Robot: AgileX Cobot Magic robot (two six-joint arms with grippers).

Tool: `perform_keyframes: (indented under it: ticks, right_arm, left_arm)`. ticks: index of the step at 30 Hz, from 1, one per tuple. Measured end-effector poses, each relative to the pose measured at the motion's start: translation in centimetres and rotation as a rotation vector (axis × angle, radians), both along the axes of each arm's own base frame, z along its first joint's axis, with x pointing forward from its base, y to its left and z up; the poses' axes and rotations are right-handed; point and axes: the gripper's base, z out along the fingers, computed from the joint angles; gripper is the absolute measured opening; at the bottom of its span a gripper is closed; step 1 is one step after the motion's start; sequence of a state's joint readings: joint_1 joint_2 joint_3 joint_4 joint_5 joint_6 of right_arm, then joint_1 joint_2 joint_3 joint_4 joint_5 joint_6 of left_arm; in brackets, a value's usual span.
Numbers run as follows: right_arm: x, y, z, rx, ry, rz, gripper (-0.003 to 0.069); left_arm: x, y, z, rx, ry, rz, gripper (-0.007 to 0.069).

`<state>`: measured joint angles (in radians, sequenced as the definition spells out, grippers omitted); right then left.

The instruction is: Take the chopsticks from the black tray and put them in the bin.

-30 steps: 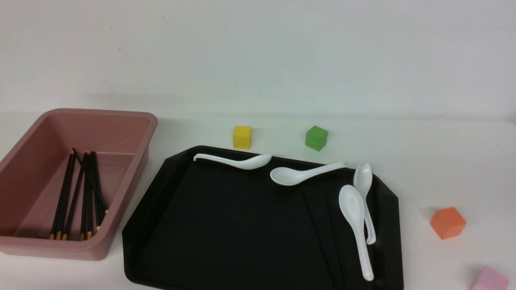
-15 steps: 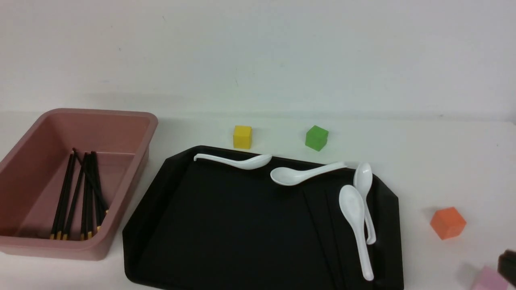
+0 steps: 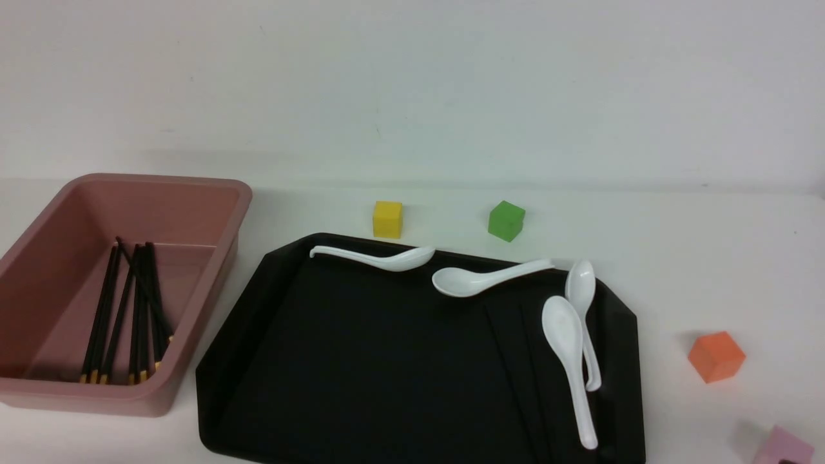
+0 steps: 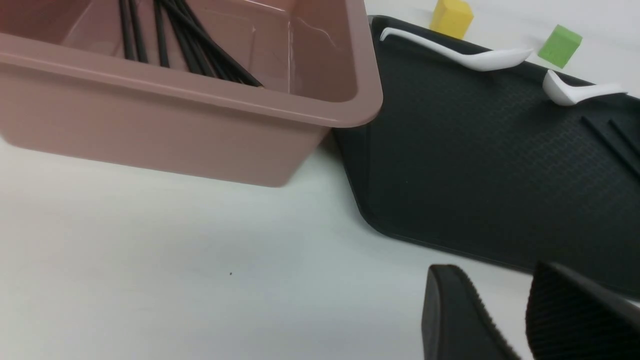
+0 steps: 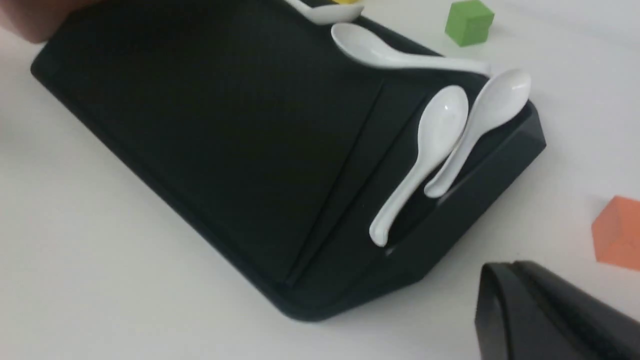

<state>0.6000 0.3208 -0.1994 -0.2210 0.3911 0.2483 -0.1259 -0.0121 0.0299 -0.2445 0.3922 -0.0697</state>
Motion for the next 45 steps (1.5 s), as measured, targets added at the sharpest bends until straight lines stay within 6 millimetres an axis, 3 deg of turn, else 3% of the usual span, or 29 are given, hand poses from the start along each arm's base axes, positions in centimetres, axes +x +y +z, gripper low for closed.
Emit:
perform_keyframes:
  ticks: [8, 16, 24, 45]
  right_arm:
    - [-0.8, -1.0, -2.4, 0.014, -0.008, -0.057, 0.0022]
    - [-1.6, -2.5, -5.2, 0.163, 0.004, -0.315, 0.003]
    - [-1.7, -3.3, -5.1, 0.205, -0.054, -0.478, 0.0041]
    - [-1.7, -3.4, -5.1, 0.185, -0.062, -0.495, 0.0072]
  left_arm:
    - [0.0, 0.0, 0.0, 0.0, 0.0, 0.0, 0.0237]
    - [0.0, 0.0, 0.0, 0.0, 0.0, 0.0, 0.0237]
    - [0.0, 0.0, 0.0, 0.0, 0.0, 0.0, 0.0237]
    - [0.0, 0.0, 0.0, 0.0, 0.0, 0.0, 0.0237]
